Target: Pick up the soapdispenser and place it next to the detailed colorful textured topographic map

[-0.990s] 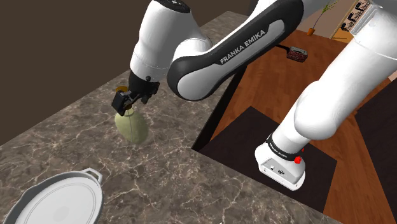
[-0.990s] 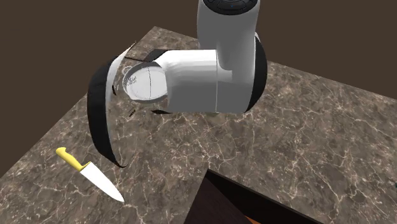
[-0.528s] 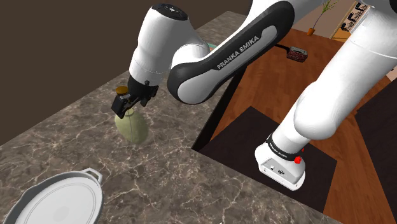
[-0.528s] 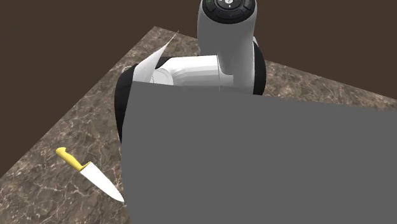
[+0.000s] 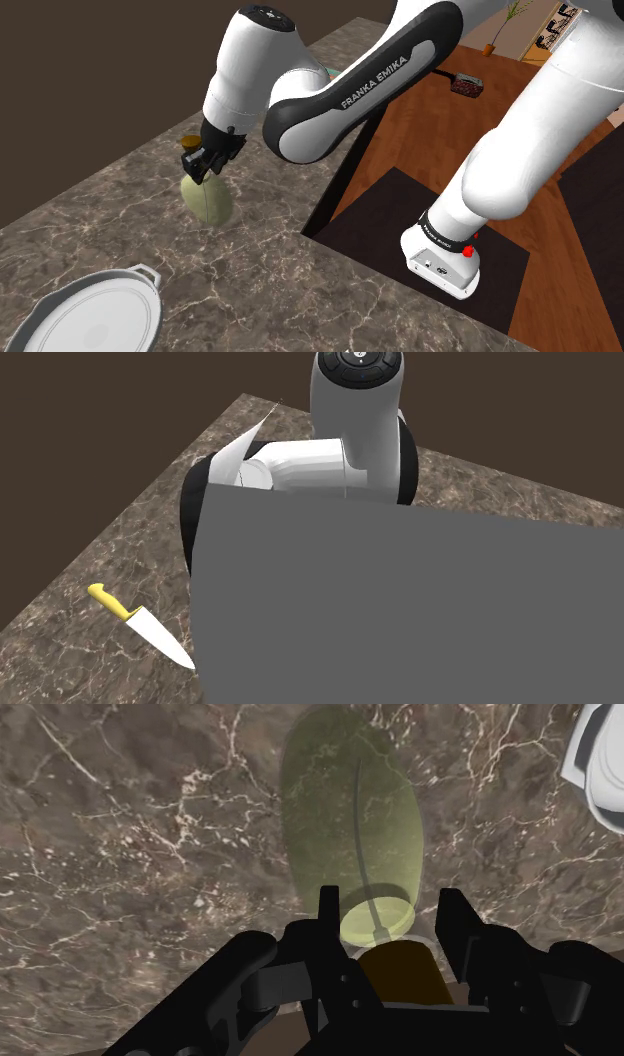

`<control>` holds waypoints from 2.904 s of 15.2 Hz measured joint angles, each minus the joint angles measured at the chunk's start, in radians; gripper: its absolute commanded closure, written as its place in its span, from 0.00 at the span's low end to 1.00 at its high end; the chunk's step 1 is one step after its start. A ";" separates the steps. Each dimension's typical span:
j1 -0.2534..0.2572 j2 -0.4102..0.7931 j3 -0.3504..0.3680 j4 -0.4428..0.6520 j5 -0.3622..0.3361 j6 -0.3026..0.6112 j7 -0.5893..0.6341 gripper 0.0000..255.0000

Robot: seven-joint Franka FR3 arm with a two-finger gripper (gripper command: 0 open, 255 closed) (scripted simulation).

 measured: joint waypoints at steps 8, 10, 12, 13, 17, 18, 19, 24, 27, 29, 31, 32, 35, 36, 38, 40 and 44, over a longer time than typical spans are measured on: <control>0.003 -0.032 0.000 0.015 0.047 -0.042 -0.035 1.00; 0.006 -0.057 -0.004 0.020 0.080 -0.068 -0.061 1.00; 0.008 -0.072 -0.007 0.037 0.097 -0.097 -0.073 1.00; 0.010 -0.082 -0.008 0.042 0.107 -0.111 -0.079 1.00; 0.015 -0.116 -0.017 0.068 0.141 -0.166 -0.106 1.00; 0.017 -0.124 -0.020 0.076 0.148 -0.181 -0.111 1.00; 0.019 -0.135 -0.022 0.082 0.157 -0.196 -0.117 1.00; 0.023 -0.168 -0.035 0.121 0.181 -0.265 -0.137 1.00; 0.025 -0.182 -0.039 0.148 0.188 -0.304 -0.140 1.00; 0.025 -0.190 -0.042 0.169 0.191 -0.332 -0.142 1.00; 0.026 -0.200 -0.047 0.187 0.197 -0.360 -0.146 1.00; 0.025 -0.201 -0.048 0.200 0.196 -0.373 -0.147 1.00; 0.026 -0.214 -0.053 0.229 0.202 -0.414 -0.150 1.00; 0.026 -0.218 -0.056 0.236 0.205 -0.425 -0.153 1.00; 0.025 -0.223 -0.059 0.265 0.205 -0.458 -0.154 1.00; 0.025 -0.227 -0.063 0.286 0.206 -0.483 -0.155 1.00; 0.023 -0.236 -0.071 0.331 0.210 -0.537 -0.161 1.00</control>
